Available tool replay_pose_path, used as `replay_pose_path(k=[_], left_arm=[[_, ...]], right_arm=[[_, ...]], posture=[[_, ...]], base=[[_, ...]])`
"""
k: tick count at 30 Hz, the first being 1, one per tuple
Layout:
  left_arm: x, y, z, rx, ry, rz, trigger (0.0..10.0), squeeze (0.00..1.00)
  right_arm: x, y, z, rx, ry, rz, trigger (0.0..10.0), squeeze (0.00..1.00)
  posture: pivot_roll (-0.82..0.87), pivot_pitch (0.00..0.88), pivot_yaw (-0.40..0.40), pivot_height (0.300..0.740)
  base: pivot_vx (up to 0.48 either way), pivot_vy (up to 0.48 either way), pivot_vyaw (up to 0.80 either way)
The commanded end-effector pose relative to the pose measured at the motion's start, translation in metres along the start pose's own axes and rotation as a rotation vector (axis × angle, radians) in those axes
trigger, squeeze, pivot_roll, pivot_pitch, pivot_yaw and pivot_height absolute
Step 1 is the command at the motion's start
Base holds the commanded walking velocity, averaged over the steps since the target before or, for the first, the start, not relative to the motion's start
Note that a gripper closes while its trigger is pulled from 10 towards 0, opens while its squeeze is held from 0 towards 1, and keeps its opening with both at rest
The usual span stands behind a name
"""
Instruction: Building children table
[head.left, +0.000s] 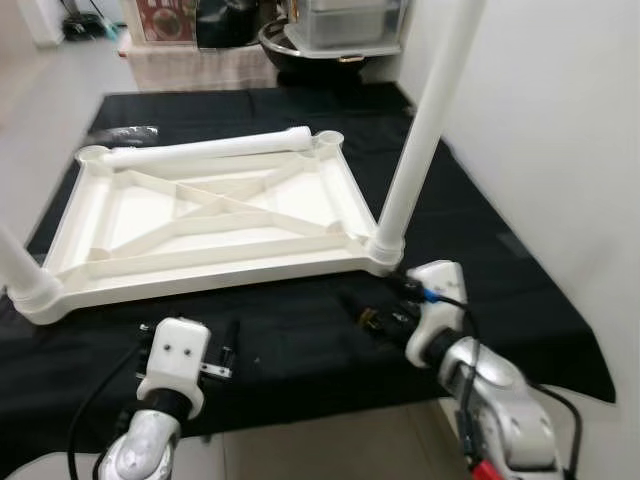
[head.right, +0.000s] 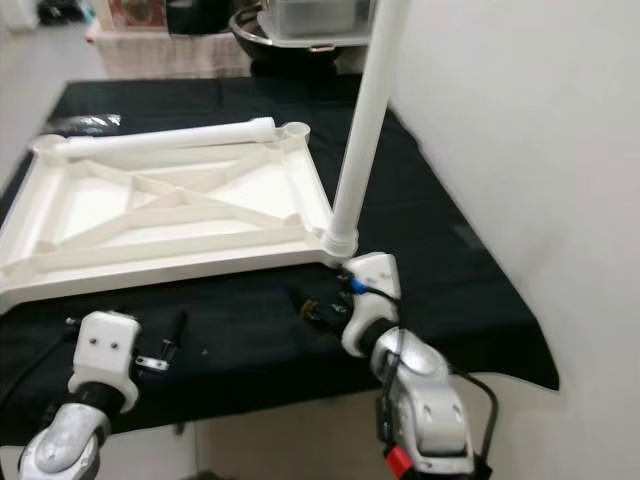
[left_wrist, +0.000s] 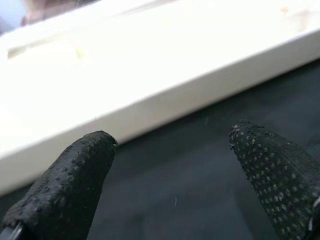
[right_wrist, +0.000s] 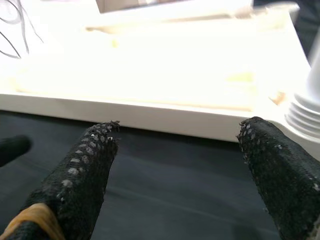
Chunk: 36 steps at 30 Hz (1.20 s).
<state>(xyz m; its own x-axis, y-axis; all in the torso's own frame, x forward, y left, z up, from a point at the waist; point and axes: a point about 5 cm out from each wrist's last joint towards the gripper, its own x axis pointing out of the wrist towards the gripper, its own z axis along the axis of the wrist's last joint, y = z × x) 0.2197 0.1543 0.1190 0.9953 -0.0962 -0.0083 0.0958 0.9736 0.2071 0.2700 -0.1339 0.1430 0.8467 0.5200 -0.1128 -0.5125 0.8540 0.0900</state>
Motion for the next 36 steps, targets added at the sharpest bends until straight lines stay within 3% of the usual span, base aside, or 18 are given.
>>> replay_pose_path(k=[1,8,14,26,36], left_arm=[[0.0,-0.01,-0.003,0.006,0.005,-0.063,10.0,0.0],[0.005,-0.014,-0.005,0.002,0.012,-0.133,10.0,0.0],[0.005,-0.022,-0.011,-0.033,0.037,-0.271,10.0,0.0],[0.005,-0.018,-0.017,-0.053,0.056,-0.309,10.0,0.0],[0.008,-0.011,-0.021,-0.089,0.067,-0.277,10.0,0.0]], right_arm=[[0.0,0.001,-0.008,0.007,0.014,0.006,10.0,0.0],[0.008,0.003,-0.014,-0.005,0.011,0.005,10.0,0.0],[0.013,0.004,-0.024,-0.019,0.009,0.015,10.0,0.0],[0.022,0.004,-0.029,-0.016,-0.006,0.026,10.0,0.0],[0.023,0.004,-0.029,-0.018,-0.04,0.03,10.0,0.0]], posture=[[0.03,0.027,-0.022,0.74],[0.03,0.002,-0.023,0.74],[0.04,0.0,-0.03,0.74],[0.05,0.0,-0.012,0.74],[0.05,0.0,-0.009,0.74]], base=[[0.0,0.454,0.0],[0.0,0.456,0.0],[0.0,0.458,0.0],[0.0,0.456,0.0],[0.0,0.458,0.0]])
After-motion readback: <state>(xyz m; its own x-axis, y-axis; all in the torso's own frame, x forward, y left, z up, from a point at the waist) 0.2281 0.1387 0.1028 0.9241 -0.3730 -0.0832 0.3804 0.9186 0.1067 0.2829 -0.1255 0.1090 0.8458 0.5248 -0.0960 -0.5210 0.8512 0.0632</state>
